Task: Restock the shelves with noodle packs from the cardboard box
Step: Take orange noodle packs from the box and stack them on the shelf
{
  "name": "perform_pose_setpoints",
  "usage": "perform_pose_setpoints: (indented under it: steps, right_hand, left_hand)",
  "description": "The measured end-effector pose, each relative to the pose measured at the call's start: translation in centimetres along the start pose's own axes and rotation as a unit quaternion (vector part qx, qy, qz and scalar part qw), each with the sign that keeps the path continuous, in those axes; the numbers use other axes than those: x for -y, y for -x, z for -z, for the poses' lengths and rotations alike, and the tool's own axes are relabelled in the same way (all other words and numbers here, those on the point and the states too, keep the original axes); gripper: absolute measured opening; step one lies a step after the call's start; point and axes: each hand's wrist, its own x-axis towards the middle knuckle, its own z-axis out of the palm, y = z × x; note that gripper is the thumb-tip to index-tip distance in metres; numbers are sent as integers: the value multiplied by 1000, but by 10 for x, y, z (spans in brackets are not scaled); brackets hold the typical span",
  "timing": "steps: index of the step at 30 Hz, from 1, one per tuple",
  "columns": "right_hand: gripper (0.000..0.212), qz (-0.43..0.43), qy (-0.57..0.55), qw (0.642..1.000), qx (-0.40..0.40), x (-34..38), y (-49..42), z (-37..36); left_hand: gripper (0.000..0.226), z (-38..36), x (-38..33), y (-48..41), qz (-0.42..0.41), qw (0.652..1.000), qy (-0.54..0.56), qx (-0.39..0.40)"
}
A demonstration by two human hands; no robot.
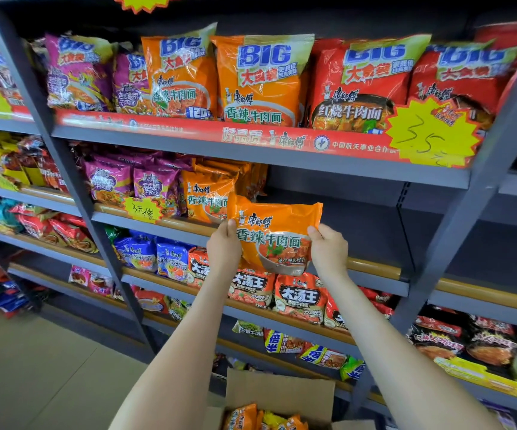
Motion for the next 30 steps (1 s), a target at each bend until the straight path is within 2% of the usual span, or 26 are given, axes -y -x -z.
perform_pose_setpoints:
  steps: [4,7,12,14,15,17,18,21,23,26,28,30]
  right_hand:
    - [39,29,65,997,-2,5,-11,6]
    - [41,17,74,997,5,11,-27,11]
    - [36,-5,66,998,-15,13,-67,6]
    - [32,-11,54,998,-24,10,-83,-2]
    - [28,-11,58,998,-23,8,-90,-7]
    - [23,-9,91,996,-10,0,-102,-21]
    - [31,-12,108,994,8,-5,-107,-27]
    - [82,-30,135,987,79,-24,-113,-44]
    - [98,-36,161,979,118,-37,-116,-51]
    - [93,-53,242,954,167,-48,-125,-49]
    - [89,-3,362,913,188,-47,-132,-42]
    - [91,54,403,879,248,-40,-139,-33]
  left_hand:
    - [46,-3,-12,-10,-38,992,-117,-8]
    - [46,-10,-25,-21,-53,982,-180,-5]
    - [37,-43,-36,-55,-51,993,-102,-2]
    - [59,-60,-31,-65,-95,993,-62,32]
    - [67,-66,-28,-67,-127,987,-78,60]
    - [68,-79,-16,-72,-187,959,-184,107]
    - [65,-83,-11,-74,-201,938,-248,133]
    - [55,-98,12,-97,-214,893,-349,186]
    - [46,-105,20,-109,-212,878,-370,219]
    - [45,-110,20,-117,-203,846,-410,273]
    - [46,-108,18,-120,-227,819,-437,293]
    - [46,-103,15,-125,-229,808,-431,331]
